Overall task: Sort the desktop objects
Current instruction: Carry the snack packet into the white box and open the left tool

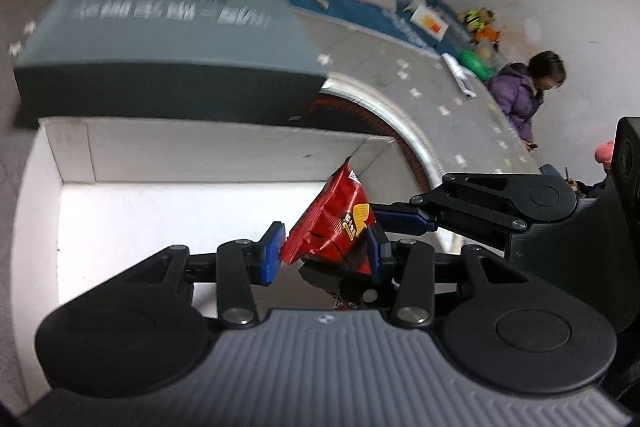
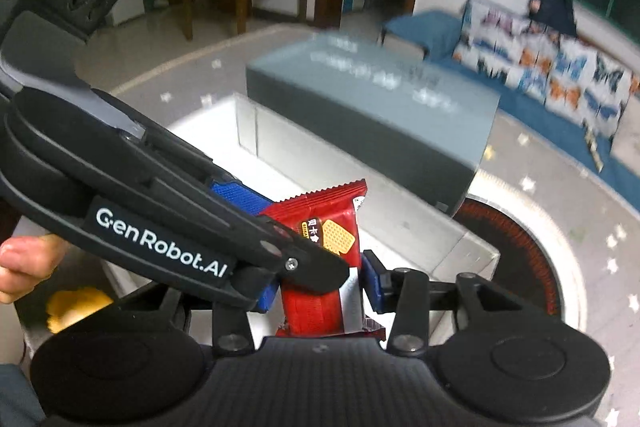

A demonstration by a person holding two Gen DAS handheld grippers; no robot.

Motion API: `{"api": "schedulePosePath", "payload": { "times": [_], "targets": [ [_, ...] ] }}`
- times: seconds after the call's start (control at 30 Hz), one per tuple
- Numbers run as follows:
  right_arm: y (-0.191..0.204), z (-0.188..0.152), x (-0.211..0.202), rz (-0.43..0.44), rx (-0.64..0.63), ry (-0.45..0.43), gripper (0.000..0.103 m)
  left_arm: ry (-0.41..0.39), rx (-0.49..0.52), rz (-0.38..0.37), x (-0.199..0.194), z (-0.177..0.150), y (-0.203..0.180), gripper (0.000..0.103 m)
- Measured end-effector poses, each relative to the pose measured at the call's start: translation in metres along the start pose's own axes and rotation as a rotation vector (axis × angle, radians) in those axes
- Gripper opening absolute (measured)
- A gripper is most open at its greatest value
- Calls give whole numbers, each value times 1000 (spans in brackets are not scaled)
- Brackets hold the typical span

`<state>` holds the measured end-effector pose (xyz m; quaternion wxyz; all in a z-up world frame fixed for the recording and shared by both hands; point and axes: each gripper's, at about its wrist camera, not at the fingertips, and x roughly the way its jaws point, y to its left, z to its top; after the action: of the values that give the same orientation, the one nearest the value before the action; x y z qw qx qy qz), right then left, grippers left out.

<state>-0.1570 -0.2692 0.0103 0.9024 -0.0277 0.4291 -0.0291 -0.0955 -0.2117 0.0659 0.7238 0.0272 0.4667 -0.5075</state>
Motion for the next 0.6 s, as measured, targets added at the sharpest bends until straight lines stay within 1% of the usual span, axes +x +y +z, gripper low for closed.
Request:
{"api": "schedulePosePath", "payload": {
  "times": [0.13, 0.2, 0.23, 0.33, 0.4, 0.47, 0.5, 0.57, 0.6],
  "targets": [
    [-8, -4, 23, -11, 23, 46, 43, 24, -19, 19, 13, 4, 11, 44],
    [-11, -10, 25, -19, 36, 52, 44, 30, -28, 24, 14, 4, 15, 44],
    [-12, -12, 23, -21, 41, 47, 44, 29, -28, 29, 13, 2, 15, 44],
    [-13, -14, 20, -30, 52, 31, 51, 22, -28, 32, 8, -2, 17, 44],
    [-13, -15, 15, -37, 49, 21, 52, 8, -14, 33, 1, -5, 14, 44],
    [-12, -15, 6, -44, 52, 0, 59, -12, 10, 37, -8, -8, 8, 45],
    [-11, -16, 2, -47, 53, -10, 60, -24, 23, 38, -13, -10, 5, 45],
    [-8, -19, -13, -49, 54, -36, 60, -50, 49, 43, -26, -14, -4, 48],
    [-6, -20, -21, -49, 56, -48, 61, -65, 62, 47, -31, -16, -9, 53]
  ]
}}
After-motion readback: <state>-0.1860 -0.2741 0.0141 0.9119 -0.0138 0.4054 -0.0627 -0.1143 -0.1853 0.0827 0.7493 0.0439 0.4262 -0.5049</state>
